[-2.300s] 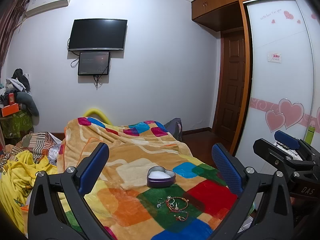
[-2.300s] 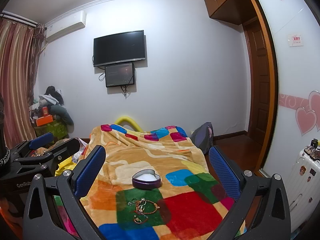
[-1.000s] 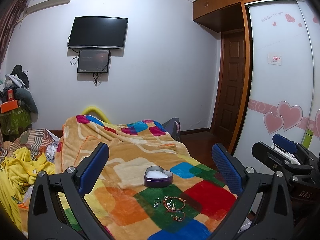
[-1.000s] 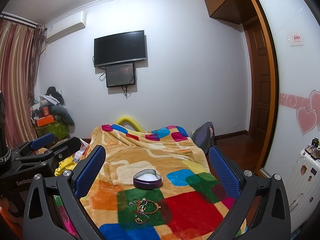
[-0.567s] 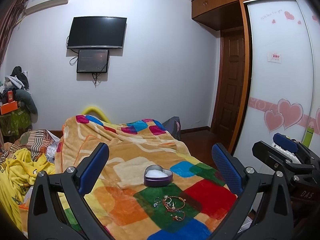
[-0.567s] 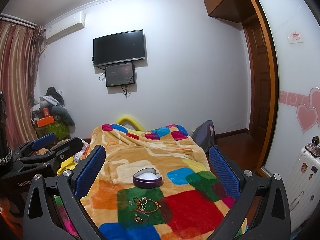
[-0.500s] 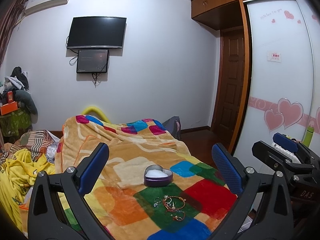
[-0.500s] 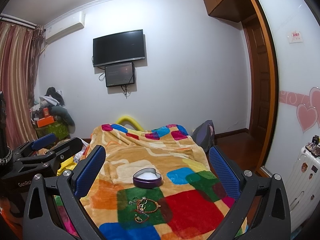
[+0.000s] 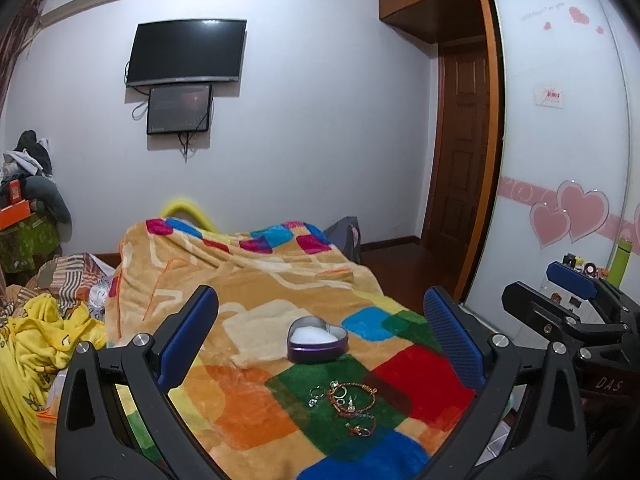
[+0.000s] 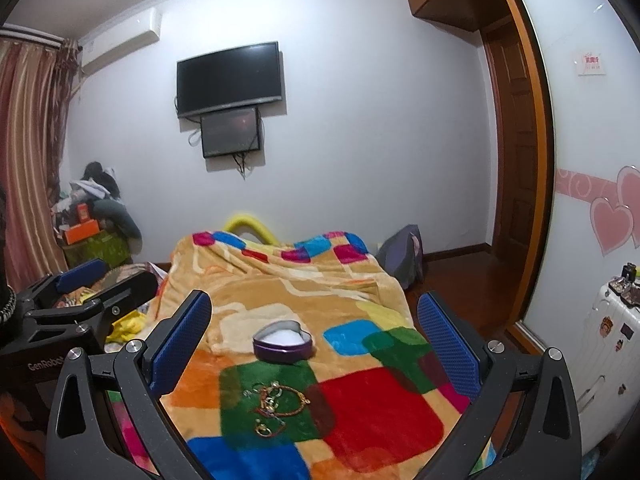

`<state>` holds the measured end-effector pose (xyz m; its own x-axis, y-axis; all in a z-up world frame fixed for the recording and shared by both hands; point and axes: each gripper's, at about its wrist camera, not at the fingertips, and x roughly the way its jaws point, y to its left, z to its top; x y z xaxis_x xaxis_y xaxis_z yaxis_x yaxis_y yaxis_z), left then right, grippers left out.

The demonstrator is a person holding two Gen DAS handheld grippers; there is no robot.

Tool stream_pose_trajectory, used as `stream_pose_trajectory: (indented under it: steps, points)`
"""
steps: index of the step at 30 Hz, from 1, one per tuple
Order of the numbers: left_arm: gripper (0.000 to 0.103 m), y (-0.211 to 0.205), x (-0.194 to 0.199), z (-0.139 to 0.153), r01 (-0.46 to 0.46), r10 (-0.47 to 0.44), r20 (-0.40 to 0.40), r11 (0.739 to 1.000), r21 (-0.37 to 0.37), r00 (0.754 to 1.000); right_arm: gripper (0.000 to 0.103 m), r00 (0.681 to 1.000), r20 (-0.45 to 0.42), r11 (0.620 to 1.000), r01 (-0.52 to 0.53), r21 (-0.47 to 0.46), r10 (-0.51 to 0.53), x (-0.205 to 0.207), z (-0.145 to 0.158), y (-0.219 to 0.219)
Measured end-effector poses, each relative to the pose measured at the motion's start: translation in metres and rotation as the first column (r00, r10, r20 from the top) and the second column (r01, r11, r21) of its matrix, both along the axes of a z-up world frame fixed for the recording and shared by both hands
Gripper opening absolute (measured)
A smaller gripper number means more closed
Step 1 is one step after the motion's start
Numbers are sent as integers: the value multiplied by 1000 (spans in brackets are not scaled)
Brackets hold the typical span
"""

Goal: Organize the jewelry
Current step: 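Grasp a small silver charm with the left tool while the right tool grasps the red beaded bracelet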

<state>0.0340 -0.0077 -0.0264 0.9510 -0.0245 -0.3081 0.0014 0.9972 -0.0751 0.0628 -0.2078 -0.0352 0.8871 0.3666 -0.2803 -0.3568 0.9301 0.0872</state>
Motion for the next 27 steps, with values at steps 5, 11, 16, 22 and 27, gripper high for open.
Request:
stream_pose_trajectory:
  steps: [5,11,16,22,27]
  points:
    - [103,9,27,-23,-20,22,-93,1000,17,995,103,999,-51,999,16,-36,-18,16,-15,-2]
    - [99,23,58,-63,-44,50,-220,998,34,974,101,989,-149,996,10,-90,-24,38,-41,-1]
    - [87,30,78,-93,-23,30,-322,999,26,946,88,970,-244,993,-39,-107,12,55,-61,3]
    - [76,30,93,-119,21,-5,-406,999,35,914,68,937,-342,988,-109,-107,66,71,-87,12]
    - [62,30,104,-141,72,-59,-478,997,8,877,54,905,-410,982,-163,-93,111,85,-106,17]
